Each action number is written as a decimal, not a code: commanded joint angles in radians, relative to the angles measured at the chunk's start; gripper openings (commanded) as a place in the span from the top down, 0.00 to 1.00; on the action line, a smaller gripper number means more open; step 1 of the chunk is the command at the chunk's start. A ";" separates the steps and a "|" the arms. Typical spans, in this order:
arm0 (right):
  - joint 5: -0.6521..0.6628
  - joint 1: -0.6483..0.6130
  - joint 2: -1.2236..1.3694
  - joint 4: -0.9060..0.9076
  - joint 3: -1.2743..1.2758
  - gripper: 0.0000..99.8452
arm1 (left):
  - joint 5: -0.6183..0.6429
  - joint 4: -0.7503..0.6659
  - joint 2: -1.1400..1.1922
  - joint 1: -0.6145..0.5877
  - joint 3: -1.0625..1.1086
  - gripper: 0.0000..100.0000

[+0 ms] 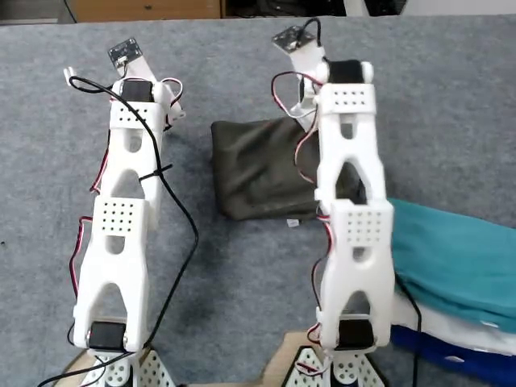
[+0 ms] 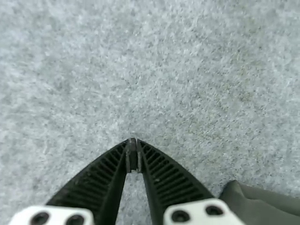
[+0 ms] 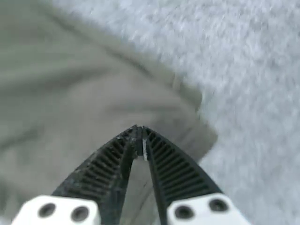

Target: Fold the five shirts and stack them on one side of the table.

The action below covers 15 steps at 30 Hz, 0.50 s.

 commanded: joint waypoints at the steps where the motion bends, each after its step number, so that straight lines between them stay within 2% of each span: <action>1: -0.008 0.004 0.183 -0.038 -0.243 1.00 | 0.008 -0.009 -0.021 -0.005 -0.044 0.98; 7: -0.008 -0.004 0.381 0.000 -0.564 1.00 | 0.008 -0.011 -0.021 -0.005 -0.049 0.98; 12: -0.112 -0.008 0.400 -0.048 -0.570 1.00 | 0.006 0.003 -0.038 -0.003 -0.075 0.98; 15: -0.158 0.013 0.340 0.002 -0.568 1.00 | -0.032 0.109 -0.085 0.008 -0.210 0.98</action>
